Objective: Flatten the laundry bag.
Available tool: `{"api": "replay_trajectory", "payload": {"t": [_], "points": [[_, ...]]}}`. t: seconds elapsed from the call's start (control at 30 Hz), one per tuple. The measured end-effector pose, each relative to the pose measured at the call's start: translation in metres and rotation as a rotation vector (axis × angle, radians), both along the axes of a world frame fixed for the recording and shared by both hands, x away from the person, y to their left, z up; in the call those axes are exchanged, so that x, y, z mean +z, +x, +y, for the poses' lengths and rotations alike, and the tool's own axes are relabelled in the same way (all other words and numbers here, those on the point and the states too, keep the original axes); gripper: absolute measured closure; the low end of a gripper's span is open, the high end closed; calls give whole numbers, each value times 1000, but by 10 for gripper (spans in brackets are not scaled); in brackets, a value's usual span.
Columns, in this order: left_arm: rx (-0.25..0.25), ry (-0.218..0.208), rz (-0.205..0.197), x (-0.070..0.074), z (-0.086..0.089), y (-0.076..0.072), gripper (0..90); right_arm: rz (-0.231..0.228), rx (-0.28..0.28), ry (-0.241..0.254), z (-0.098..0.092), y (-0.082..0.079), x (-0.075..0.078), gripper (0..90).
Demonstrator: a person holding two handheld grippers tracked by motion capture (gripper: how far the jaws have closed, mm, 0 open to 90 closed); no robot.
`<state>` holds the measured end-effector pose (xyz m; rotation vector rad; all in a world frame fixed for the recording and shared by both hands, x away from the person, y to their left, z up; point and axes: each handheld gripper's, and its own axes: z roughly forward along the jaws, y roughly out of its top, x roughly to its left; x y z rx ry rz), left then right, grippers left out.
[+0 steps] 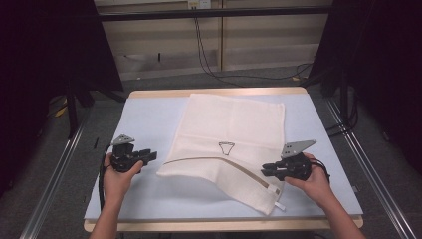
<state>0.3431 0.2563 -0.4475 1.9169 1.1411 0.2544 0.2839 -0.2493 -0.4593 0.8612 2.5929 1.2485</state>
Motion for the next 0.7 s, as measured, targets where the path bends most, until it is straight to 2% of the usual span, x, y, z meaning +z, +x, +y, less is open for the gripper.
{"api": "replay_trajectory", "payload": {"t": [0.07, 0.13, 0.17, 0.23, 0.27, 0.37, 0.47, 0.53, 0.57, 0.6, 0.67, 0.7], "points": [[-13, 0, -6, 2, -4, 1, 599, 24, -29, 29, -3, -2, -1, 628], [-38, -4, -7, 0, -9, 3, 517, 21, -66, 27, -7, -4, 0, 547], [-48, 10, -5, -1, -12, 3, 499, 32, -81, 40, -9, -5, 0, 503], [-69, 40, 2, -5, -19, 5, 446, 33, -113, 43, -13, -6, 2, 474], [-82, 70, 11, -8, -23, 6, 425, 31, -123, 33, -14, -7, 2, 472], [-123, 120, 51, -17, -33, 9, 387, 39, -168, 0, -19, -11, 0, 473], [-138, 136, 60, -24, -39, 10, 383, 37, -194, -51, -22, -14, -4, 526], [-141, 149, 76, -27, -43, 11, 385, 53, -206, -60, -22, -15, -8, 542], [-150, 145, 78, -28, -44, 11, 394, 65, -214, -77, -21, -15, -13, 553], [-154, 159, 70, -29, -46, 11, 398, 68, -209, -96, -19, -15, -15, 563], [-148, 162, 69, -29, -49, 11, 410, 33, -206, -119, -15, -16, -17, 609], [-152, 174, 69, -28, -49, 11, 418, 33, -200, -124, -14, -16, -17, 646]]}}
